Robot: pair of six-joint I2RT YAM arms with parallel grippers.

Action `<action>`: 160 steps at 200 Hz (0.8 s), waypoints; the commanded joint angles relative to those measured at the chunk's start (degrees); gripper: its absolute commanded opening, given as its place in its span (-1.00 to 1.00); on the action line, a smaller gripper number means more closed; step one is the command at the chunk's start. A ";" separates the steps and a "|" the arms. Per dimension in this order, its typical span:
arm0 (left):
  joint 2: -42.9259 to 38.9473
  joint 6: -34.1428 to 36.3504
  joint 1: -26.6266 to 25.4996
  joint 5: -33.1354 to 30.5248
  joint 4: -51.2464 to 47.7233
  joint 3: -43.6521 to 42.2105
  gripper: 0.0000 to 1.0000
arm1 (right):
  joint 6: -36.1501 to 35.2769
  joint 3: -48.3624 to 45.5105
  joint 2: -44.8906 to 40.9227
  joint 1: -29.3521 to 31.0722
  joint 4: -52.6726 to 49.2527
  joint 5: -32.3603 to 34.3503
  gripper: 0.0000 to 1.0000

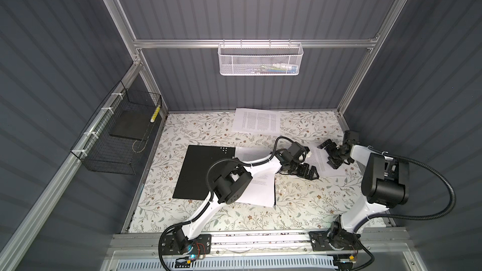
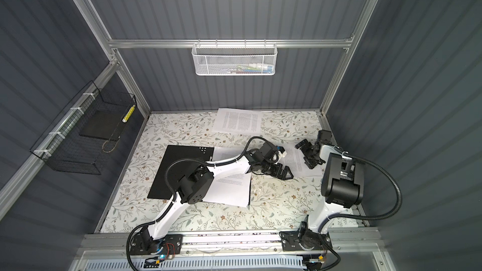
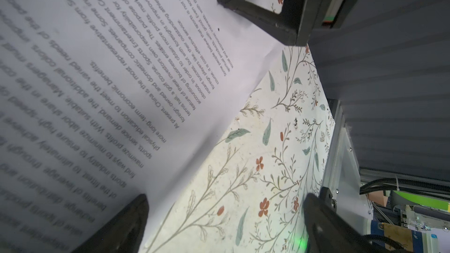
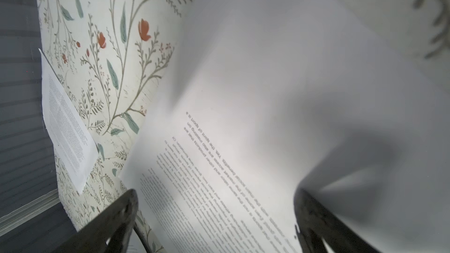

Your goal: Put the files into the folder

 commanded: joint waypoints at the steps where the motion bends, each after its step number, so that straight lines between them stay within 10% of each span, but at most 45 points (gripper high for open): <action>1: 0.15 4.09 3.18 -1.30 -9.32 -0.67 0.99 | 1.71 -1.39 -0.96 0.03 -5.45 3.64 0.99; 81: 7.37 13.16 8.97 -0.93 -21.72 11.80 0.99 | 11.36 -18.11 -16.30 2.41 -3.17 1.35 0.98; 136: 13.77 14.68 9.73 1.48 -25.96 24.88 0.99 | 28.13 -31.26 -33.53 17.93 -0.59 9.77 0.98; 160: 13.69 14.15 9.92 3.69 -25.57 28.22 0.99 | 23.92 -28.81 -35.79 20.80 -0.27 10.19 0.98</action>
